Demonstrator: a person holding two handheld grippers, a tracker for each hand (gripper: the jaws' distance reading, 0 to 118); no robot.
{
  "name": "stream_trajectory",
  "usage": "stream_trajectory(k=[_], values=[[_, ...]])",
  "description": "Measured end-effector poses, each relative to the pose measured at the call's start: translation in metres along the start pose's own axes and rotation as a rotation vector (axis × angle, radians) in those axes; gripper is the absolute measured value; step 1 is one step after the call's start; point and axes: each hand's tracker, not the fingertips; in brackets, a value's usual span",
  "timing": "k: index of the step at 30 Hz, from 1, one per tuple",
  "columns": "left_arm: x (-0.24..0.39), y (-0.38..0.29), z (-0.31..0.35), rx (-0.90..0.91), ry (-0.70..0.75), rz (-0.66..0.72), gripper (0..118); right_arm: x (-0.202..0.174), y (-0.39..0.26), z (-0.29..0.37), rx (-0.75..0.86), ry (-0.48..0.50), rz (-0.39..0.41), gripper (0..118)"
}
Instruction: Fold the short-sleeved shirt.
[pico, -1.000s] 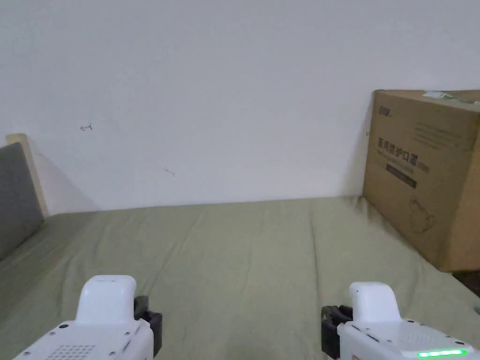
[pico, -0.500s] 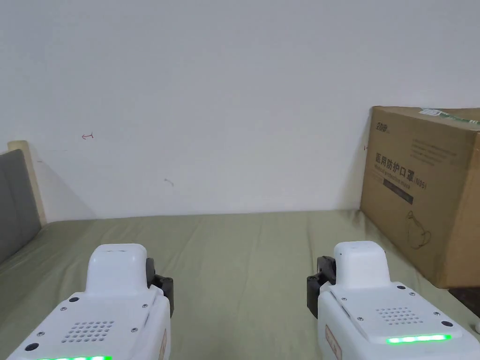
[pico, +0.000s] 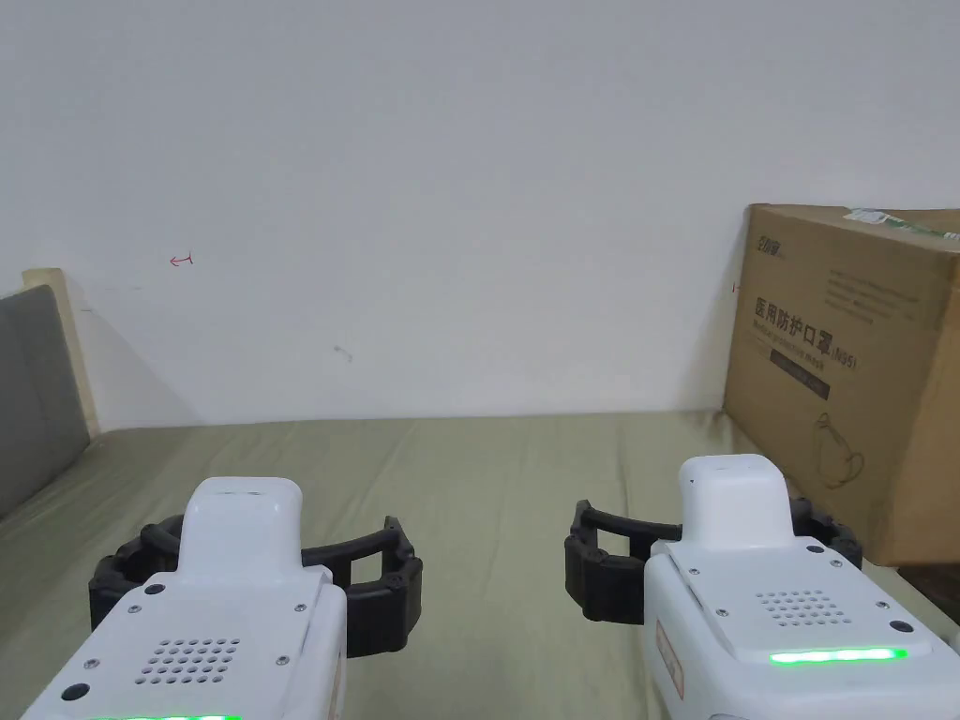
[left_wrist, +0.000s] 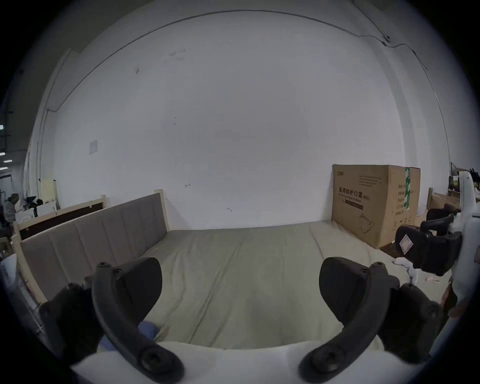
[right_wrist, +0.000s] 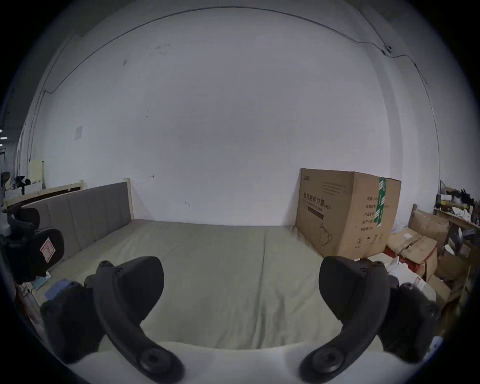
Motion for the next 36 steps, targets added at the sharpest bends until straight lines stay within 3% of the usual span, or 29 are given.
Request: stream_trajectory(k=[8, 14, 18, 29, 36], values=[[0.002, 0.005, 0.001, 0.000, 0.006, -0.016, 118, -0.001, 0.002, 0.005, 0.026, -0.012, 0.006, 117], [0.001, 0.010, 0.004, -0.022, -0.068, -0.003, 118, 0.001, 0.003, 0.010, 0.036, 0.001, 0.005, 117], [0.005, 0.008, 0.009, -0.009, -0.024, -0.007, 118, 0.002, 0.001, 0.009, 0.026, -0.011, 0.015, 117], [0.003, 0.007, 0.006, -0.044, -0.087, 0.050, 118, 0.009, -0.004, 0.010, 0.024, -0.011, -0.021, 117], [0.008, 0.005, 0.007, -0.026, -0.059, 0.002, 118, 0.008, -0.008, 0.009, 0.009, -0.011, -0.011, 117]])
